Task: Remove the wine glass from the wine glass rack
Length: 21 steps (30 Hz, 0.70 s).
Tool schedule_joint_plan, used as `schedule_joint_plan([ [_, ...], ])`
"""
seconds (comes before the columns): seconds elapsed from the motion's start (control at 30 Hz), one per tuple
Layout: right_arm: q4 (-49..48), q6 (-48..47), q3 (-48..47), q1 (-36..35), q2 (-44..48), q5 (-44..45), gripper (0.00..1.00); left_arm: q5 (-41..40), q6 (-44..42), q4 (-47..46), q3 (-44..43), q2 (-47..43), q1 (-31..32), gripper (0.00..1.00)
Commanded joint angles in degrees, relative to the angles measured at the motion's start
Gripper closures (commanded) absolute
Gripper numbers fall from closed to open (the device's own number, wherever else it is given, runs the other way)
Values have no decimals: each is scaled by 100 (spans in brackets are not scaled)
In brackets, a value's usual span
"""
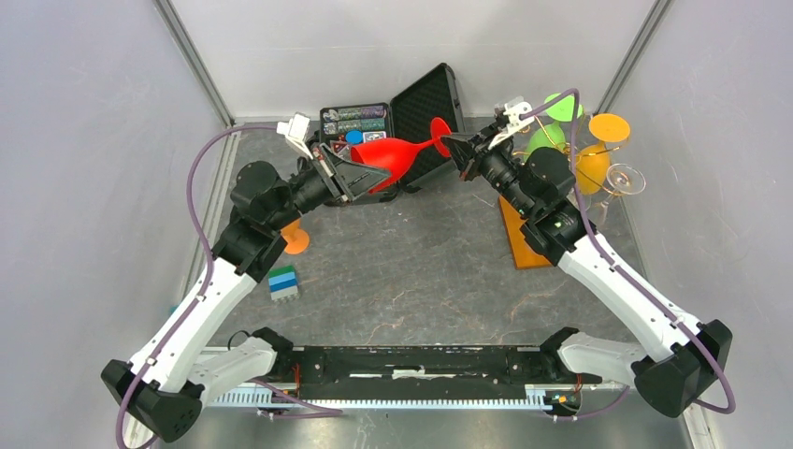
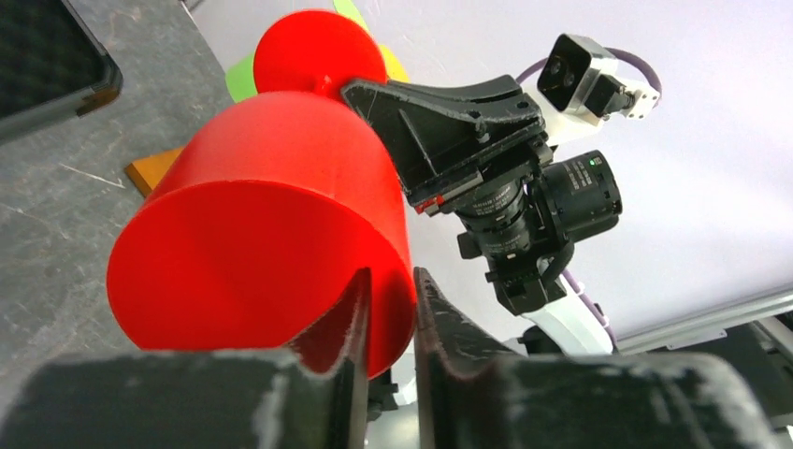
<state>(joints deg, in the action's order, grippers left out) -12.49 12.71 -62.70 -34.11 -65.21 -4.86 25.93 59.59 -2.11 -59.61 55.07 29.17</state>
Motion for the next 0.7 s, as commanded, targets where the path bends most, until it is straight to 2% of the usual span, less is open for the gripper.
schedule_joint_plan([
  [0.0,136,-166,-166,-16,-51,252,100,-191,-944,165,-527,157,90,86],
  [0.1,565,-183,-407,-13,-238,383,100,-187,-1661,1014,-982,382,89,98],
  [0.4,772,-42,-539,-17,-361,287,99,-220,-2187,1307,-1095,530,93,98],
  [0.5,835,-49,-594,-16,-351,262,89,-361,-2386,1523,-1169,505,93,98],
  [0.67,866,-65,-639,-14,-313,85,58,-584,-2734,2053,-1382,475,90,98],
])
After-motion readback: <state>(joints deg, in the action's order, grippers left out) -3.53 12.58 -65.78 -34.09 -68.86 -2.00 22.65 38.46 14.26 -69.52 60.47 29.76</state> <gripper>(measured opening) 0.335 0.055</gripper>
